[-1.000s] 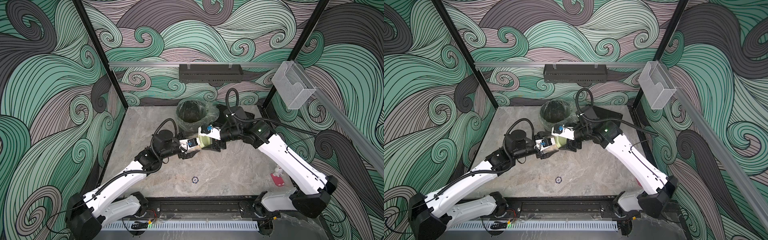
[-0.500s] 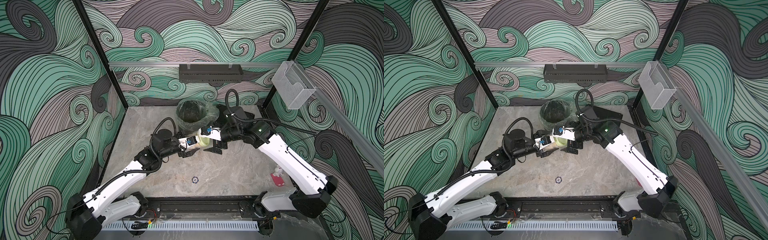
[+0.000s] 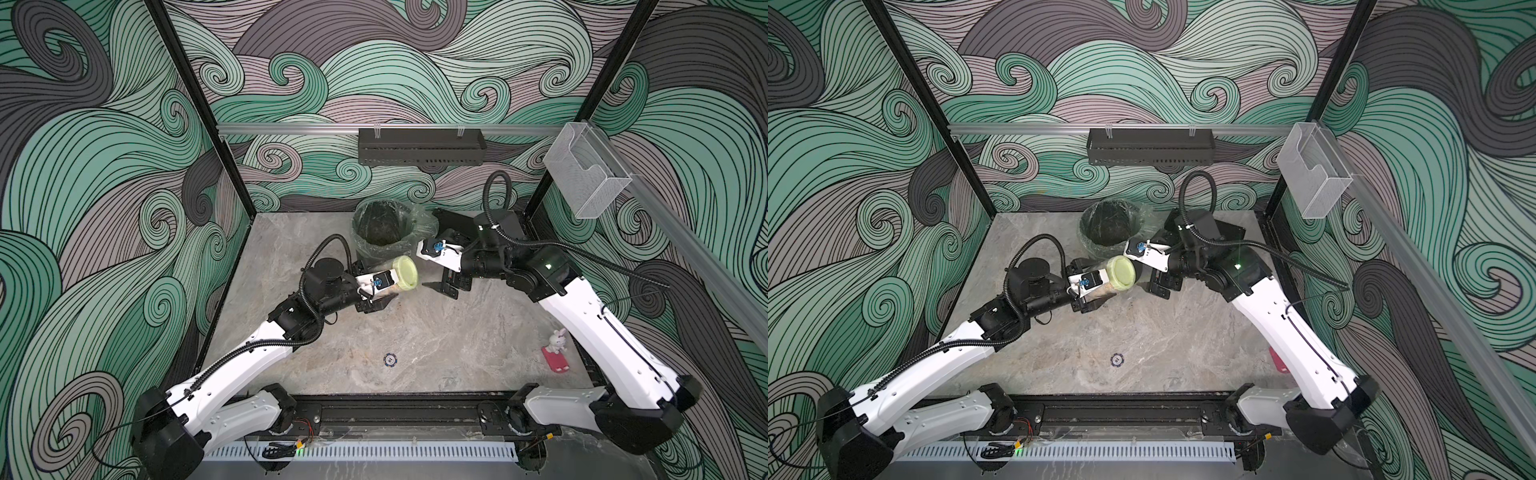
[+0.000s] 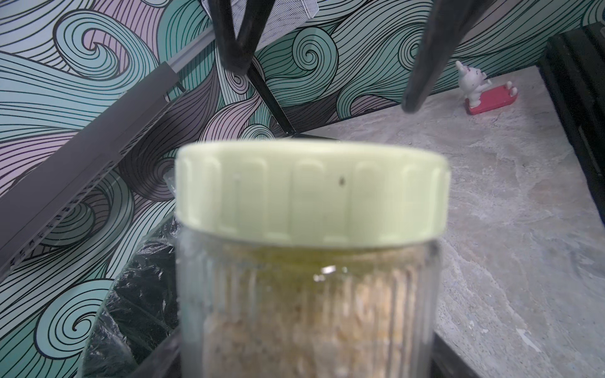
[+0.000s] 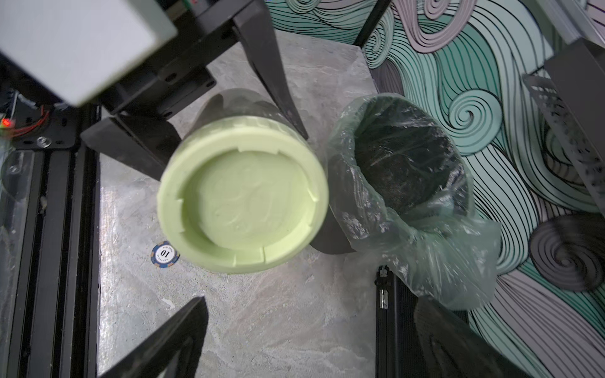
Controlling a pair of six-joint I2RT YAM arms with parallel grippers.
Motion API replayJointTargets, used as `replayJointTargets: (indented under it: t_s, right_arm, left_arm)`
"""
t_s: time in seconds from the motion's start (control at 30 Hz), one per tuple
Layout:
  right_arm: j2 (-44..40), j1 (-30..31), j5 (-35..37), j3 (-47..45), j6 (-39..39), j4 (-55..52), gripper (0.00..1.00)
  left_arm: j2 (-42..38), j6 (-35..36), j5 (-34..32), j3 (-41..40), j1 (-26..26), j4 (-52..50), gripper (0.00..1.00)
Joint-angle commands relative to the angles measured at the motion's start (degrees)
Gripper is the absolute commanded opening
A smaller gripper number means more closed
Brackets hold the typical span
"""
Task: Empty expired oatmeal from jars
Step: Unscrew the lid from the jar.
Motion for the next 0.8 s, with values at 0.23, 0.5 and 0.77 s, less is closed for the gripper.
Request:
replayJointTargets:
  t_s: [0.23,0.5,0.77]
  right_arm:
    - [-3.1,-0.4,19.7,5.8,54.1,-8.0,0.99]
    - [-2.9,-0.5,7.1,5.6,106.2,-12.2,0.99]
    - [0.6,1.4,0.6,9.2,140.7,-12.4,0.99]
  left_arm:
    - [0.7,6.8,-6.2,3.6,0.5,17.7,0.01]
    - [1.5,9.4,-6.1,3.8,0.5,20.0,0.01]
    - [1.4,9.8,-6.1,2.7,0.5,22.7,0.01]
